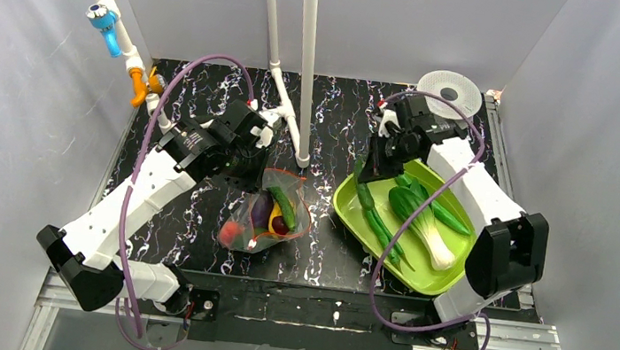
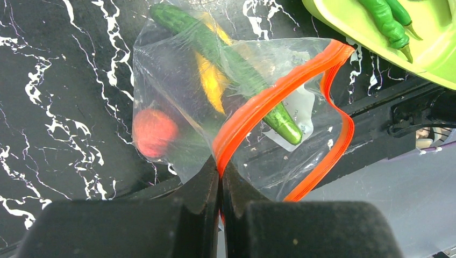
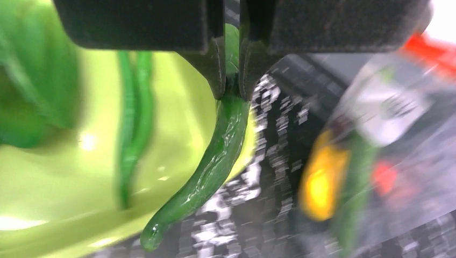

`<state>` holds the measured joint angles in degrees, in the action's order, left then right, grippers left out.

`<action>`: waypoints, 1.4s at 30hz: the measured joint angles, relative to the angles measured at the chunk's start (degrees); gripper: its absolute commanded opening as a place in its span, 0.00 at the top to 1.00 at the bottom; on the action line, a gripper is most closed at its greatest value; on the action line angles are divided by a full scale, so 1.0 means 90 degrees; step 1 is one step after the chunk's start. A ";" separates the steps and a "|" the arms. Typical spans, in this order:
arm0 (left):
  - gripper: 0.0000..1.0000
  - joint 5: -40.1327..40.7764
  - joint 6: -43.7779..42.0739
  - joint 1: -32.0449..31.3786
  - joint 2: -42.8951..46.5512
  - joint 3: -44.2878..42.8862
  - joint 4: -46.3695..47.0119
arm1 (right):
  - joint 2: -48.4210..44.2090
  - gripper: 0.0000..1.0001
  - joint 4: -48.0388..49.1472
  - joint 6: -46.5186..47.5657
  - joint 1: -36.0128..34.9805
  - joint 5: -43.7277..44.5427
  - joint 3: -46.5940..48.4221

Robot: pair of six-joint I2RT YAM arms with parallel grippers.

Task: Place the food in the zip-top bag and seal the zipper

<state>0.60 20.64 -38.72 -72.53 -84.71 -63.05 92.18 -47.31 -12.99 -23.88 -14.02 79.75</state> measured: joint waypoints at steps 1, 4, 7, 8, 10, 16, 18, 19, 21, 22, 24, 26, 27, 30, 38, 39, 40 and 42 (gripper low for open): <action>1.00 0.0000 0.0000 0.0000 -0.0002 0.0000 0.0000 | 0.0000 0.99 -0.0175 0.0044 0.0000 -0.0624 0.0233; 1.00 -0.0170 0.0027 0.0000 -0.0032 0.0000 0.0012 | -0.0119 0.99 -0.1083 0.0483 -0.0316 -0.2885 0.1171; 1.00 -0.0413 0.0177 0.0000 -0.0155 -0.0012 0.0032 | -0.0342 0.99 -0.1486 0.0488 -0.1132 -0.3874 0.1270; 1.00 -0.0498 0.0260 0.0000 -0.0233 -0.0012 0.0046 | -0.0294 0.99 -0.1644 0.0495 -0.1525 -0.4046 0.1362; 1.00 -0.0663 0.0440 0.0000 -0.0340 -0.0010 0.0073 | -0.0053 0.99 -0.1921 0.0488 -0.2249 -0.4201 0.1545; 1.00 -0.0831 0.0753 0.0000 -0.0362 0.0073 0.0121 | -0.0034 0.98 -0.1472 -0.0148 -0.2594 -0.4136 0.1491; 1.00 -0.0855 0.0862 0.0000 -0.0352 0.0119 0.0151 | -0.0015 0.98 -0.1409 -0.0359 -0.2650 -0.3971 0.1535; 1.00 -0.0860 0.0899 0.0000 -0.0342 0.0138 0.0170 | 0.0029 0.98 -0.1433 -0.0420 -0.2659 -0.3895 0.1600; 1.00 -0.0874 0.0974 0.0000 -0.0299 0.0177 0.0194 | 0.0325 0.95 -0.1605 -0.0595 -0.2664 -0.3740 0.2089; 1.00 -0.0882 0.1035 0.0000 -0.0270 0.0187 0.0192 | 0.0593 0.90 -0.1749 -0.0680 -0.2664 -0.3645 0.2538; 1.00 -0.0848 0.1088 0.0015 -0.0223 0.0192 0.0189 | 0.0952 0.83 -0.1851 -0.0828 -0.2664 -0.3519 0.3067; 1.00 -0.0801 0.1175 0.0051 -0.0146 0.0197 0.0180 | 0.1280 0.82 -0.1919 -0.1093 -0.2640 -0.3359 0.3483; 1.00 -0.0782 0.1214 0.0056 -0.0102 0.0199 0.0182 | 0.1426 0.82 -0.1974 -0.1231 -0.2635 -0.3313 0.3667; 1.00 -0.0709 0.1326 0.0066 0.0073 0.0214 0.0175 | 0.1715 0.82 -0.2050 -0.1494 -0.2642 -0.3283 0.3966; 1.00 -0.0709 0.1450 0.0058 0.0393 0.0214 0.0189 | 0.1778 0.64 -0.2028 -0.1926 -0.2640 -0.3009 0.3988; 1.00 -0.0709 0.1447 0.0058 0.0391 0.0214 0.0192 | 0.1785 0.61 -0.2023 -0.1960 -0.2640 -0.2975 0.4000; 1.00 -0.0712 0.1445 0.0058 0.0386 0.0214 0.0189 | 0.1787 0.60 -0.2011 -0.2001 -0.2640 -0.2946 0.4010; 1.00 -0.0714 0.1435 0.0058 0.0386 0.0214 0.0189 | 0.1787 0.60 -0.1945 -0.2089 -0.2640 -0.2897 0.4010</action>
<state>-5.82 33.56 -38.20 -69.06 -82.78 -61.34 108.27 -64.82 -31.79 -47.64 -40.10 115.83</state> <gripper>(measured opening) 0.008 0.389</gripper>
